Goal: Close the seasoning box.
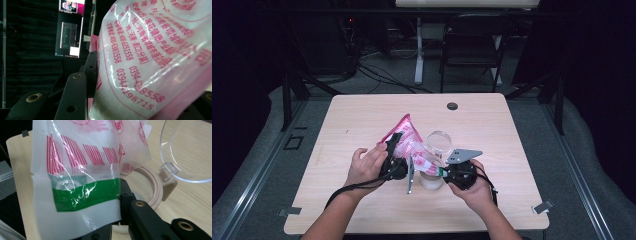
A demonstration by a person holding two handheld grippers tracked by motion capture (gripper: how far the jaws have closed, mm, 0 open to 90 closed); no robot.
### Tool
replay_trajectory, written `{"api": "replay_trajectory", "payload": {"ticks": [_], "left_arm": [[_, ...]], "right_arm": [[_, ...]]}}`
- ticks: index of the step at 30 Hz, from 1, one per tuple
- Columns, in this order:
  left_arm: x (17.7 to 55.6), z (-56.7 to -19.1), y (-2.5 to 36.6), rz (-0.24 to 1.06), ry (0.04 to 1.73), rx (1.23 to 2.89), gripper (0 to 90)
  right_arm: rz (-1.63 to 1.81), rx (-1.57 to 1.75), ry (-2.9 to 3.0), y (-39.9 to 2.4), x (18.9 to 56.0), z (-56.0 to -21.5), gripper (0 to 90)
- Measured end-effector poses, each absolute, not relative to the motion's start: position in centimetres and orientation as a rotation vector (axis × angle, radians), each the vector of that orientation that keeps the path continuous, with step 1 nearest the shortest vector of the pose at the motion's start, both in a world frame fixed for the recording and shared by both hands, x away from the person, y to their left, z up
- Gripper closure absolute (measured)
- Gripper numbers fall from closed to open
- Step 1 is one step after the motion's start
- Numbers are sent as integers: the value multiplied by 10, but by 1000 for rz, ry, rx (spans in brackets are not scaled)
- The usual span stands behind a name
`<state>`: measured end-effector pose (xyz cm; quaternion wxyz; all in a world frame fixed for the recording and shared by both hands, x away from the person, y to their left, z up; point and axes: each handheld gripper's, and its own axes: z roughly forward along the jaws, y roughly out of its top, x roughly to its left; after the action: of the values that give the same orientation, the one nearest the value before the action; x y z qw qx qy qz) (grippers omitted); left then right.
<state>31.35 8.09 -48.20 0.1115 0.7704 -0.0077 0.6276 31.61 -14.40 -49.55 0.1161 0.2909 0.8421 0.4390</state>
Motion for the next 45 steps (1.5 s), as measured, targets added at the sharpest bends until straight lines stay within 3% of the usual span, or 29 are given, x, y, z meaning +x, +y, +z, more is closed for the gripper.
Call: {"api": "replay_trajectory", "payload": {"ticks": [45], "left_arm": [[311,-474,78,1874,-67,2244,644]], "right_arm": [[1286,864,2499,-144,317,-498,900]]}}
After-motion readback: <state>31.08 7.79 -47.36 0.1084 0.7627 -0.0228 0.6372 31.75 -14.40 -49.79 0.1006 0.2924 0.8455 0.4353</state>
